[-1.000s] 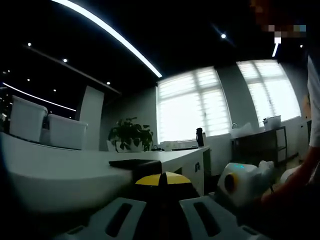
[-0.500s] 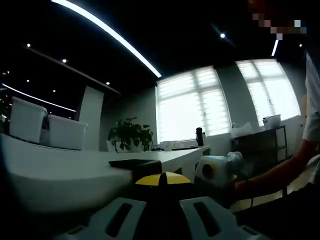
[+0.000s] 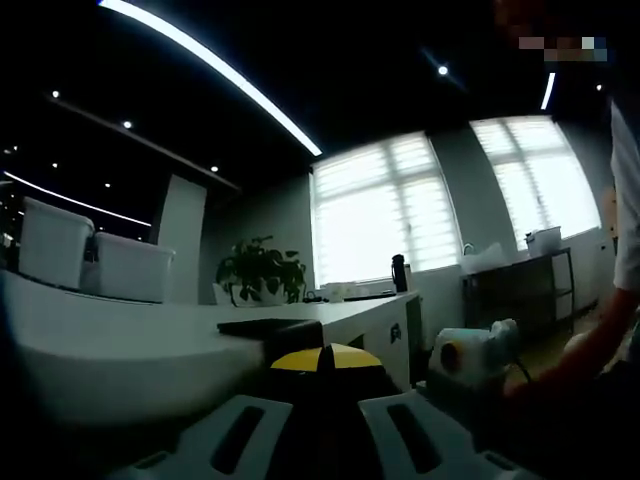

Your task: Clamp the fixed fixture on the desktop, loosen the retaining clip, secure it to the edge of the desk, and tighten the retaining clip.

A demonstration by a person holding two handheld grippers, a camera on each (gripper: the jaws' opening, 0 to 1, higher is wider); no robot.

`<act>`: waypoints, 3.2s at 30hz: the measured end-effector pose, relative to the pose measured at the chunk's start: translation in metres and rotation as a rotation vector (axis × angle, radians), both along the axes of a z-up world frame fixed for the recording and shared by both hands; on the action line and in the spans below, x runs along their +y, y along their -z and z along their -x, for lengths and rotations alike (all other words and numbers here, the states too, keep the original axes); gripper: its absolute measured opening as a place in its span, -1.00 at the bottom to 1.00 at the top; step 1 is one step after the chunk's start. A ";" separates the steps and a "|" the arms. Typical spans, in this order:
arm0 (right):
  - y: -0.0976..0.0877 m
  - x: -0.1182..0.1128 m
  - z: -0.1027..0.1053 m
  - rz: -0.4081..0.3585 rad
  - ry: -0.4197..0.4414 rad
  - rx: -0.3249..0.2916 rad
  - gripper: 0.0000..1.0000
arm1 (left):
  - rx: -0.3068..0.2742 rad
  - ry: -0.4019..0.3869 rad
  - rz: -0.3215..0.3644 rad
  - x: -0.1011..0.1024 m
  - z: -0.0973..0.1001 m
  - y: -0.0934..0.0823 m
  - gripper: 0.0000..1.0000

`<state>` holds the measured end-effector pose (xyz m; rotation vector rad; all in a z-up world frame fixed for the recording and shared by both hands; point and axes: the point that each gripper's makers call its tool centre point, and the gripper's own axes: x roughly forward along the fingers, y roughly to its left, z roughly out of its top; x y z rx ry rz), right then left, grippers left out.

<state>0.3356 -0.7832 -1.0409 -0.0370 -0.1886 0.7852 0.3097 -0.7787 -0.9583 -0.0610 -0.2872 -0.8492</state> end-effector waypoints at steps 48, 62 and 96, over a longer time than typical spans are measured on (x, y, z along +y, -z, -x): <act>-0.003 0.020 -0.016 0.064 0.333 0.001 -0.51 | -0.009 -0.012 -0.042 -0.003 0.001 0.006 -0.96; -0.001 0.033 -0.014 0.171 -0.204 -0.028 -0.51 | -0.012 -0.014 -0.044 -0.002 0.002 0.006 -0.96; 0.008 0.015 0.000 -0.019 0.404 -0.032 -0.21 | 0.034 -0.005 -0.027 -0.002 -0.001 0.009 -0.96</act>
